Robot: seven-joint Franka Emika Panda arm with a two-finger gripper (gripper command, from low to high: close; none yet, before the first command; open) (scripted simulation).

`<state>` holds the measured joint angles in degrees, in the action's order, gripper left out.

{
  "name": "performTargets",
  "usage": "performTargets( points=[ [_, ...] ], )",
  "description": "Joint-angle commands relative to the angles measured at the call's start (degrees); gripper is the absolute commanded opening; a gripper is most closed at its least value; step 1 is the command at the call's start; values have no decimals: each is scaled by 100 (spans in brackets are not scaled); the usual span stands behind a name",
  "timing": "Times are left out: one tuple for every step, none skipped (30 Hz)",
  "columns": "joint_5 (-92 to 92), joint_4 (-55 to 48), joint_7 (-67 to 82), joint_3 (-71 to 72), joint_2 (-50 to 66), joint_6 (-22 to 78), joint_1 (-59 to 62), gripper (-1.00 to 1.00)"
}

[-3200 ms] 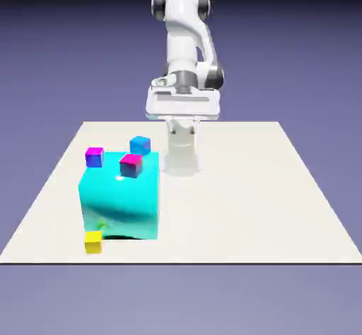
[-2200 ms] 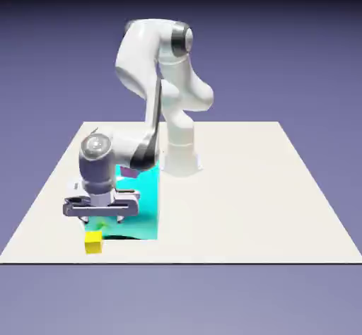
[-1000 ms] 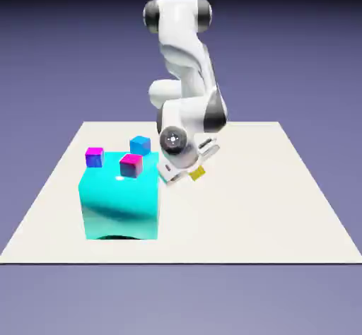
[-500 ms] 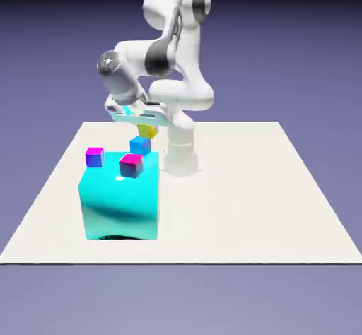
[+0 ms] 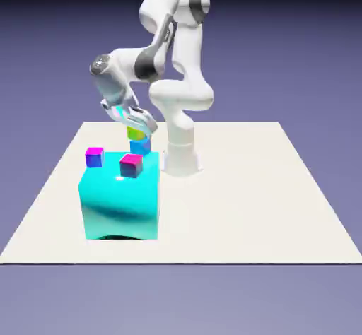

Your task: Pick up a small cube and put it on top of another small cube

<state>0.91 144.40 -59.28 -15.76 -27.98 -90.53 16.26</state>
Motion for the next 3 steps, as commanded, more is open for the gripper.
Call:
performTargets(
  points=[
    [-9, -208, -2, 4, 15, 193, -6, 100],
    [-18, -416, -3, 9, 29, 387, -13, 100],
    [-18, -419, -3, 9, 29, 389, -13, 100]
  ],
)
